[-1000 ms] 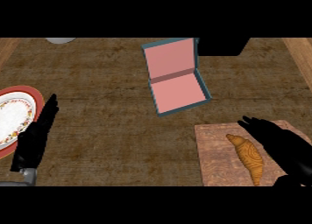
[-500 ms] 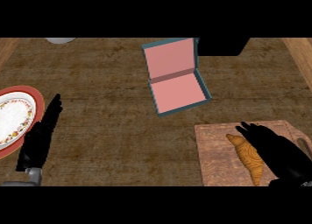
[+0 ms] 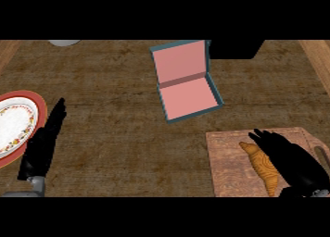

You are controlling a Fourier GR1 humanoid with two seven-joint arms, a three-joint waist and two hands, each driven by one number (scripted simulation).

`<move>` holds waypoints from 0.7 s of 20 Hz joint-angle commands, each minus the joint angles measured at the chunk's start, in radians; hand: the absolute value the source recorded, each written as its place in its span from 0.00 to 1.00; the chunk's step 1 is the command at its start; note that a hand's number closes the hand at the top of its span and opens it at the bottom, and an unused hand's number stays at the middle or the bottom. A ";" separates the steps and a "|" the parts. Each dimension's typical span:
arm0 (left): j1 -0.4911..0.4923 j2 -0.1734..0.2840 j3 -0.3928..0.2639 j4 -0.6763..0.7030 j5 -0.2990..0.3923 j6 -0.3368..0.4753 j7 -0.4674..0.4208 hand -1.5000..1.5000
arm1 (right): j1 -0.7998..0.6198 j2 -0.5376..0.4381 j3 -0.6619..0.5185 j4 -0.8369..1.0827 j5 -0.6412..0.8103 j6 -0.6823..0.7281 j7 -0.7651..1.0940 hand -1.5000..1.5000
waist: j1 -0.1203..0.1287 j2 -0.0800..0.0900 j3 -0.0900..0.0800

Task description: Pick the croissant from the cutting board and place it in the cardboard box

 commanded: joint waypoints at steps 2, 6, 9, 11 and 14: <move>0.042 -0.016 0.022 -0.049 -0.021 -0.032 0.019 0.50 | 0.006 0.060 -0.017 0.045 0.063 -0.020 -0.056 0.00 | 0.001 0.000 0.000; -0.040 -0.037 0.049 0.007 -0.039 -0.045 0.036 0.50 | -0.007 0.087 -0.053 0.047 0.067 0.031 -0.063 0.00 | -0.001 0.000 0.000; 0.067 -0.030 0.057 -0.073 -0.037 -0.083 0.008 0.50 | 0.019 0.080 -0.086 0.025 0.083 0.042 -0.090 0.00 | 0.001 0.000 0.000; 0.015 -0.067 0.059 0.001 -0.071 -0.060 -0.017 0.50 | 0.012 0.114 -0.071 0.046 0.134 0.030 -0.083 0.00 | -0.001 0.000 0.000; -0.015 -0.082 0.050 -0.042 -0.078 -0.046 0.055 0.50 | 0.023 0.099 -0.065 0.184 0.171 -0.091 -0.189 0.00 | 0.000 0.001 0.000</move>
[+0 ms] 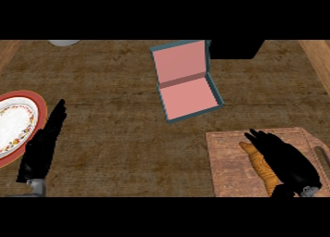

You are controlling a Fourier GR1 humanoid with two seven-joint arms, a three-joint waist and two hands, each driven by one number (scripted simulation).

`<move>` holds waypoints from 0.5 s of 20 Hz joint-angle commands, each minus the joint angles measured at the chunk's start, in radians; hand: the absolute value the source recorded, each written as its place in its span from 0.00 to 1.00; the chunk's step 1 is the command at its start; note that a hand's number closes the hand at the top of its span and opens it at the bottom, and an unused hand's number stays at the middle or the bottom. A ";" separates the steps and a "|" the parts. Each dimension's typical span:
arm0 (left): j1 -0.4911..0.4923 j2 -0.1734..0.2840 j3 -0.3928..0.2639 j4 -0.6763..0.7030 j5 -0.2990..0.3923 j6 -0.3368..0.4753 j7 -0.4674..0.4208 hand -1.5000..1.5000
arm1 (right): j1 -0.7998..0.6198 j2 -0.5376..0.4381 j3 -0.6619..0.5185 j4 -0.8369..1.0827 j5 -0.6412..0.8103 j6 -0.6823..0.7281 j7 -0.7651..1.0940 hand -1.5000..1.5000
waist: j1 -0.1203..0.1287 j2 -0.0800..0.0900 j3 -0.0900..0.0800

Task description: Pick the croissant from the cutting board and place it in the cardboard box

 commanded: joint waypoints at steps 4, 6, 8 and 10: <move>-0.044 0.020 0.067 0.023 0.027 -0.070 0.014 0.50 | -0.029 0.033 0.002 0.107 0.090 -0.032 -0.046 0.00 | 0.000 0.001 0.000; 0.047 -0.029 0.017 -0.024 -0.011 -0.046 -0.033 0.50 | -0.017 0.037 -0.022 0.035 0.065 0.056 -0.016 0.00 | 0.001 0.000 0.000; 0.002 -0.018 0.058 0.075 -0.014 -0.047 -0.083 0.50 | 0.051 0.028 -0.027 -0.004 0.057 0.045 -0.044 1.00 | -0.003 0.000 0.000; -0.008 -0.025 0.048 -0.008 -0.026 -0.049 0.021 0.50 | 0.039 0.034 -0.040 0.020 0.063 0.020 -0.092 1.00 | -0.001 0.000 0.000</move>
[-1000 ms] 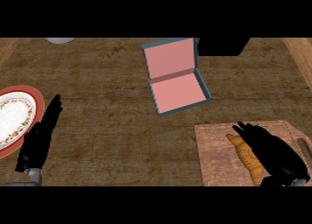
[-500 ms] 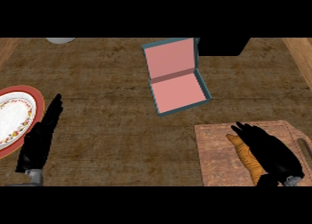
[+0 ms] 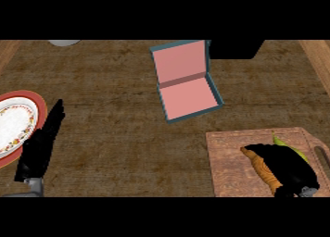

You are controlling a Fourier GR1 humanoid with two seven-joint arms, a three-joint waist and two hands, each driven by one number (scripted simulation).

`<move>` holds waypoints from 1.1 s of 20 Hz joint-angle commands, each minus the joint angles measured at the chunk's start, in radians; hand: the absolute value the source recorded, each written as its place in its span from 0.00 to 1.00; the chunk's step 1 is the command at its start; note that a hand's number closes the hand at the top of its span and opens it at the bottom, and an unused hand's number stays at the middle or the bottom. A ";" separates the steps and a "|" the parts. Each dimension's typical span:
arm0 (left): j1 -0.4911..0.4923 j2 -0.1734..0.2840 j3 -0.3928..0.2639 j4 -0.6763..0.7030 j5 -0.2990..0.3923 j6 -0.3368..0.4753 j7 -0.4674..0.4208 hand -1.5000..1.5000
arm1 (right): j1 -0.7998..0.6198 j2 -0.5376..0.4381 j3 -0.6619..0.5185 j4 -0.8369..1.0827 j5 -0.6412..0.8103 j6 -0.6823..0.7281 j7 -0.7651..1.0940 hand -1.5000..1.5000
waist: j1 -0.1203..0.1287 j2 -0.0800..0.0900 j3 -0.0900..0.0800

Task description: Pick the croissant from the cutting board and place it in the cardboard box

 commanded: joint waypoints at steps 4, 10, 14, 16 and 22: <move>-0.016 -0.027 -0.011 0.003 -0.027 0.011 0.005 0.50 | -0.066 0.015 -0.005 0.041 0.105 -0.178 -0.044 1.00 | 0.000 0.000 0.000; 0.002 0.008 0.049 0.010 0.002 -0.031 -0.015 0.50 | -0.012 0.043 0.014 0.006 0.169 -0.283 -0.073 1.00 | -0.001 0.000 0.000; -0.054 -0.042 -0.039 -0.007 -0.028 -0.026 0.022 0.50 | -0.352 -0.071 -0.058 0.200 0.030 -0.192 -0.354 1.00 | 0.092 0.026 0.005; -0.070 -0.036 -0.053 -0.011 -0.034 -0.038 -0.021 0.50 | -0.399 -0.102 -0.047 0.223 0.015 -0.192 -0.446 1.00 | 0.151 0.050 0.008; -0.093 -0.048 -0.079 0.003 -0.039 -0.050 -0.018 0.50 | -0.603 -0.180 -0.125 0.377 -0.091 -0.201 -0.708 1.00 | 0.182 0.063 0.008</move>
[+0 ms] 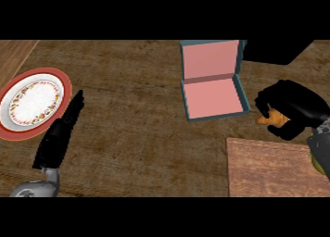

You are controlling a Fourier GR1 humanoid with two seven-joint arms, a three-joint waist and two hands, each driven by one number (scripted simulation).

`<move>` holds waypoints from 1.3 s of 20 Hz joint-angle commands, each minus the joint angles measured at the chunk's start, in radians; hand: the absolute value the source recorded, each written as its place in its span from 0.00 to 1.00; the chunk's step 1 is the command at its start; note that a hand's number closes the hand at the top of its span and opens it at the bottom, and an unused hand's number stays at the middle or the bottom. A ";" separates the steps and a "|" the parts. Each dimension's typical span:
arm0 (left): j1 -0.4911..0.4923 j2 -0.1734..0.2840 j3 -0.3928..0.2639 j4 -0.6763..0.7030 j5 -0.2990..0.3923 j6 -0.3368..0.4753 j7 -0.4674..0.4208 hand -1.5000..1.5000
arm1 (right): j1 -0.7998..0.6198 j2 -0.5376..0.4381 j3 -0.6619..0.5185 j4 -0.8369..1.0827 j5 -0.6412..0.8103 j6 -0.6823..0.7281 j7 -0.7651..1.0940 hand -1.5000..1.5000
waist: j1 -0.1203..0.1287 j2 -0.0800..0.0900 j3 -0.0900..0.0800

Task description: Pick the croissant from the cutting board and place it in the cardboard box

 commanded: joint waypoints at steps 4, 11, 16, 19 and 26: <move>-0.038 -0.012 -0.022 0.016 -0.011 -0.004 0.009 0.50 | -0.224 -0.066 -0.109 0.241 -0.146 -0.002 -0.310 1.00 | 0.016 0.012 0.002; -0.046 -0.007 -0.008 0.027 -0.008 -0.002 0.015 0.50 | -0.384 -0.056 -0.192 0.415 -0.397 0.218 -0.572 1.00 | 0.018 0.004 -0.001; -0.053 -0.010 -0.003 0.050 -0.016 0.008 0.007 0.50 | -0.501 -0.066 -0.169 0.502 -0.508 0.334 -0.617 1.00 | 0.001 -0.005 -0.005; -0.023 0.006 0.005 0.023 0.000 -0.011 0.007 0.50 | -0.520 -0.061 -0.128 0.547 -0.543 0.353 -0.647 1.00 | 0.001 -0.014 -0.004; -0.048 -0.011 0.011 0.048 -0.022 0.025 0.033 0.50 | -0.684 -0.017 -0.042 0.651 -0.593 0.363 -0.599 1.00 | -0.038 -0.019 -0.007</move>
